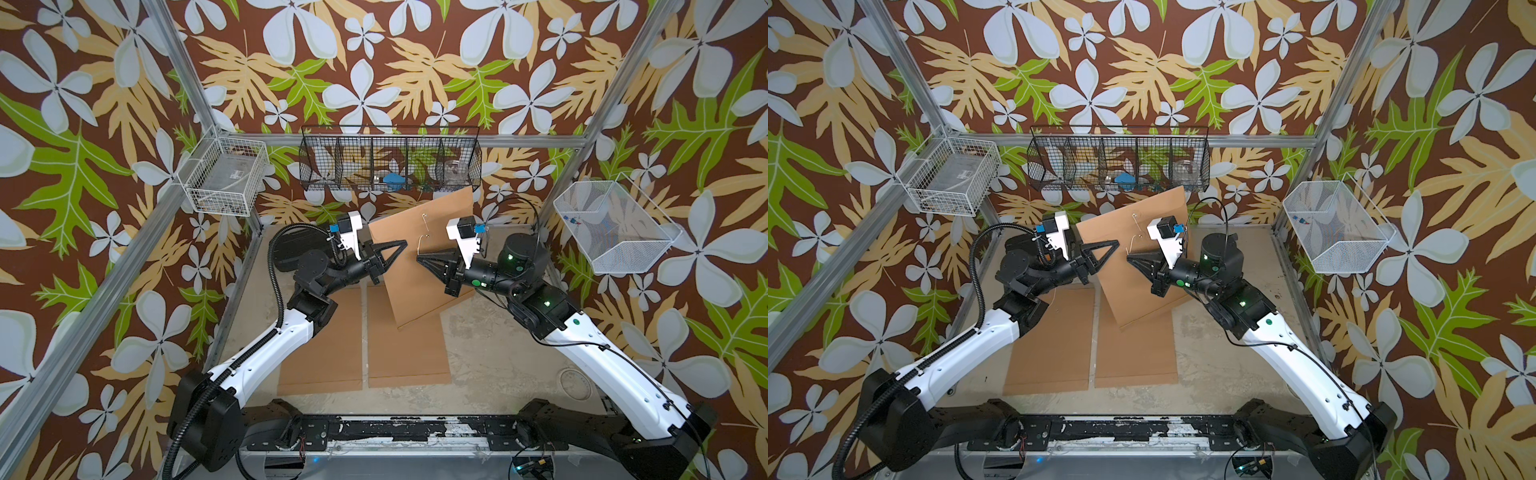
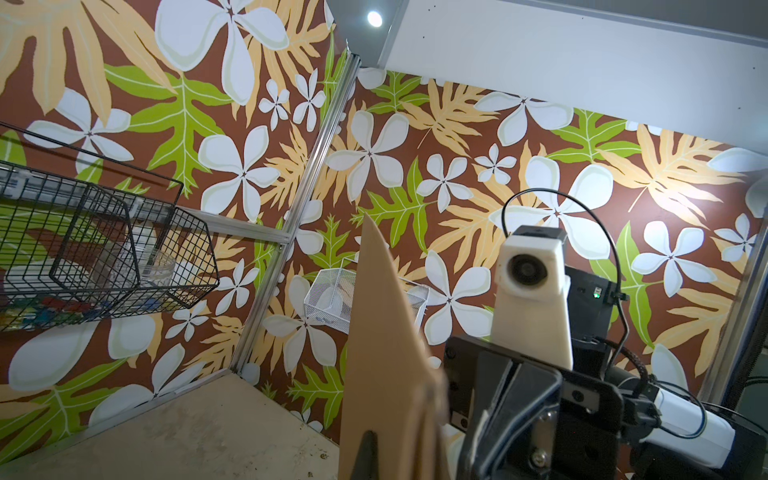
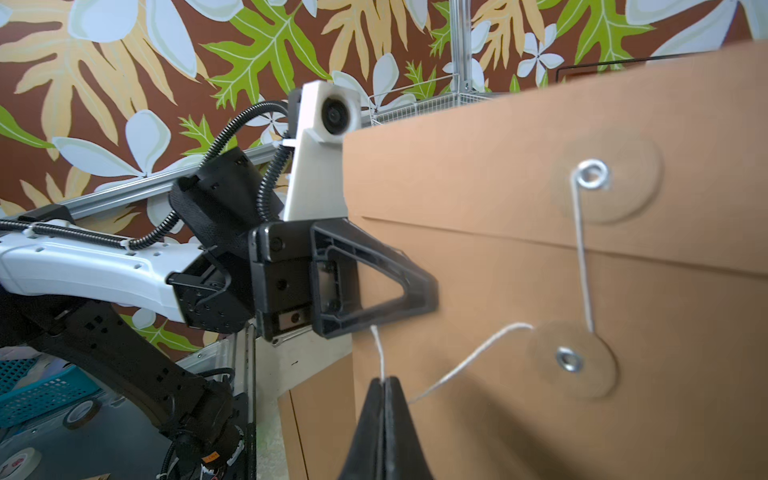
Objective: Open the file bag
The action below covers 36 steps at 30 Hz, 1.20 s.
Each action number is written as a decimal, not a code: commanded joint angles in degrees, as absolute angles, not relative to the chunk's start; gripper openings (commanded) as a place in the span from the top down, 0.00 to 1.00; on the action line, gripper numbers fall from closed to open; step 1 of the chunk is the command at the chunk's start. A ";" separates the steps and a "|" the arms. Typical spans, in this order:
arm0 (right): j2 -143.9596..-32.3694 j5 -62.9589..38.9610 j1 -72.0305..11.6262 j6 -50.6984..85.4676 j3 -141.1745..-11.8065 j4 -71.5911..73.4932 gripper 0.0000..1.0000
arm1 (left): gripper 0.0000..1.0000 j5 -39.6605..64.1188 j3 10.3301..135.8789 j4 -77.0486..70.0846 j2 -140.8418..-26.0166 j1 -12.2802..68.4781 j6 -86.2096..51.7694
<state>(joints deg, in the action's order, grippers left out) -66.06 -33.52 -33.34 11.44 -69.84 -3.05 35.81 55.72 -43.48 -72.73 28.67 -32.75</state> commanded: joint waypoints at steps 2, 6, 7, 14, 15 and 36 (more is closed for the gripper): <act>-64.96 -26.93 -33.27 9.95 -68.66 -4.56 1.00 | 1.00 35.17 56.22 -44.48 -71.70 28.56 -31.62; -64.69 -24.26 -33.23 9.76 -67.94 -4.84 1.00 | 1.00 34.60 56.12 -43.58 -70.68 28.56 -30.79; -64.61 -23.60 -33.09 9.70 -67.78 -4.92 1.00 | 1.00 34.39 56.07 -43.22 -70.34 28.56 -30.44; -64.51 -21.42 -29.88 9.75 -67.17 -6.06 1.00 | 1.00 32.60 55.60 -42.46 -68.36 28.48 -28.89; -64.30 -21.23 -29.11 9.92 -66.99 -5.98 1.00 | 1.00 32.82 55.71 -42.37 -68.30 28.48 -28.83; -66.54 -25.05 -24.96 9.04 -76.26 -5.09 1.00 | 1.00 37.73 50.81 -39.91 -68.44 28.48 -28.48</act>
